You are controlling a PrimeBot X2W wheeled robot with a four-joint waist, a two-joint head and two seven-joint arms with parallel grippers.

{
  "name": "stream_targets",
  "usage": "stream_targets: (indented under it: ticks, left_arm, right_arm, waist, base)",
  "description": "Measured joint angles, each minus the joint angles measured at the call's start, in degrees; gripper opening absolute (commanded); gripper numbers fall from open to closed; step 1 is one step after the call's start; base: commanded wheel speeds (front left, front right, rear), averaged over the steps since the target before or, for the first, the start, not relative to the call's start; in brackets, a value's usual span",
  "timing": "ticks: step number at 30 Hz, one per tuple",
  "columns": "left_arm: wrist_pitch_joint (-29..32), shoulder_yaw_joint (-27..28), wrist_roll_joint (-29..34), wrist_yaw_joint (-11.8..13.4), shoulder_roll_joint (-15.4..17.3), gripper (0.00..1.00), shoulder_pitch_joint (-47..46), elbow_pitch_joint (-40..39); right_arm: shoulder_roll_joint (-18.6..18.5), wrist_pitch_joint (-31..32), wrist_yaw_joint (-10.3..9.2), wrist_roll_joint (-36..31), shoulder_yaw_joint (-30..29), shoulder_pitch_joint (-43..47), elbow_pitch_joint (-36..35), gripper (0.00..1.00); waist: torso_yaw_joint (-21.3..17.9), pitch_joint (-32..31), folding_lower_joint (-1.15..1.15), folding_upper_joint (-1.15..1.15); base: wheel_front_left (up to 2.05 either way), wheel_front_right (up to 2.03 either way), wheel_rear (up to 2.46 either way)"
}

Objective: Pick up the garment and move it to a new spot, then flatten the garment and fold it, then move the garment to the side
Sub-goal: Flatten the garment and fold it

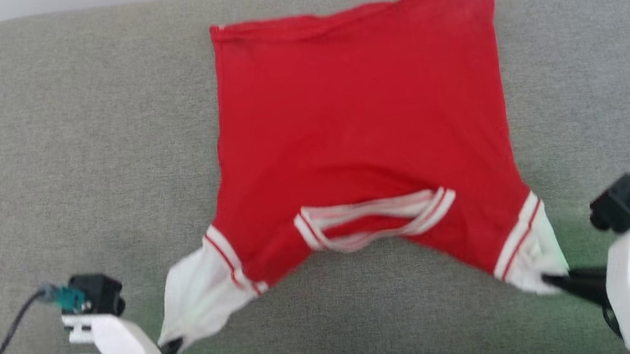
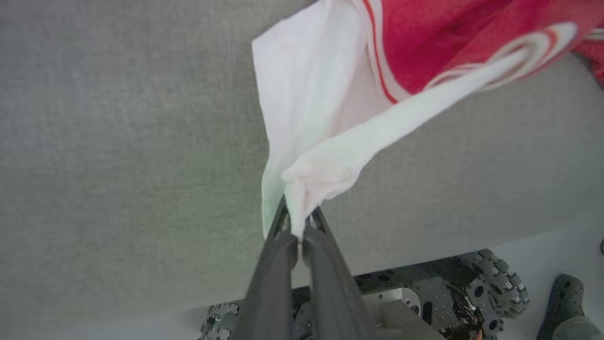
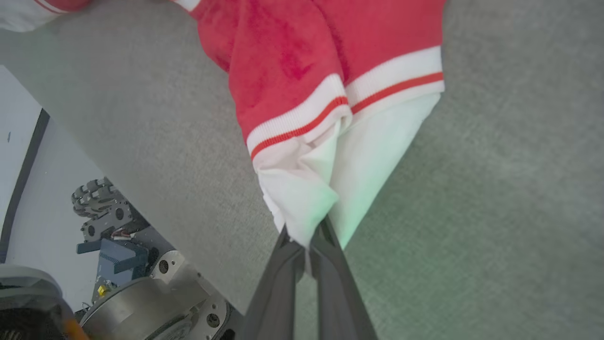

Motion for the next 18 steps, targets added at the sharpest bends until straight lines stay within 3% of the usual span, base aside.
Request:
stream_targets:
  ticks: [10, 17, 18]
  left_arm:
    - [-0.3, -1.1, -3.6, 3.5, 1.1, 0.00, 8.6, -1.4]
    - [-0.9, -2.2, -3.6, 2.8, -1.3, 0.00, 8.8, -0.3]
    - [-1.1, -2.2, -3.6, 2.6, -1.9, 0.00, 8.7, 0.0]
  right_arm:
    - [-3.0, 5.9, 0.01, 4.1, -1.6, 11.9, -4.0, 0.00]
    - [-0.6, 4.5, 0.01, 1.6, -3.1, 15.2, -2.5, 0.00]
    - [0.1, 3.4, 0.01, 0.1, -3.6, 15.2, -1.8, 0.31]
  waist:
    - [0.0, -0.6, 0.00, 0.00]
    - [0.2, 0.7, 0.00, 0.00]
    - [0.2, 0.9, 0.00, 0.00]
  base:
    - [0.00, 0.00, 0.00]
    - [0.00, 0.00, 0.00]
    - [0.00, 0.00, 0.00]
